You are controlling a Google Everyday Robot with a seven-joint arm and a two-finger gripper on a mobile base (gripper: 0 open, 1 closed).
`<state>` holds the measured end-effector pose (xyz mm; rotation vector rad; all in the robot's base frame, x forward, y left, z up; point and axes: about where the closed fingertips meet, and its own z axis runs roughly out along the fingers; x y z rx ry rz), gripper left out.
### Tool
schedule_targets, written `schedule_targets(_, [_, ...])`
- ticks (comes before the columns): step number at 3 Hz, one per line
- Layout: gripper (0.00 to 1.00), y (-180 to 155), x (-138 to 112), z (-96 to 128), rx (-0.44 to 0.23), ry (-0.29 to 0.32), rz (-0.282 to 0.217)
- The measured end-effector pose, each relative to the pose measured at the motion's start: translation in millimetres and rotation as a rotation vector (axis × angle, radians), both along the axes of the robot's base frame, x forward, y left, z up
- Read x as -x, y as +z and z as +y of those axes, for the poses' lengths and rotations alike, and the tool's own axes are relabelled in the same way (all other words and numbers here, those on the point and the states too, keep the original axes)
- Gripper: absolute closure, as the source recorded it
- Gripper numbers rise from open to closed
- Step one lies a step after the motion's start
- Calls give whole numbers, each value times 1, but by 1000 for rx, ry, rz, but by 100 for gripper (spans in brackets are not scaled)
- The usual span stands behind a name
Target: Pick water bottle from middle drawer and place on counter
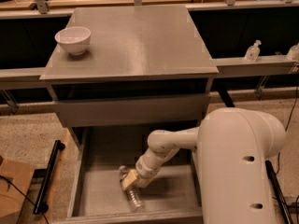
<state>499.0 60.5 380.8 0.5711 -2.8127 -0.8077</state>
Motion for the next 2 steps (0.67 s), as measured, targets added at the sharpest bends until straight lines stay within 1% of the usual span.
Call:
schedule_targets(1, [65, -21, 11, 4, 71, 1, 53])
schedule_targets(2, [96, -27, 17, 2, 98, -5, 82])
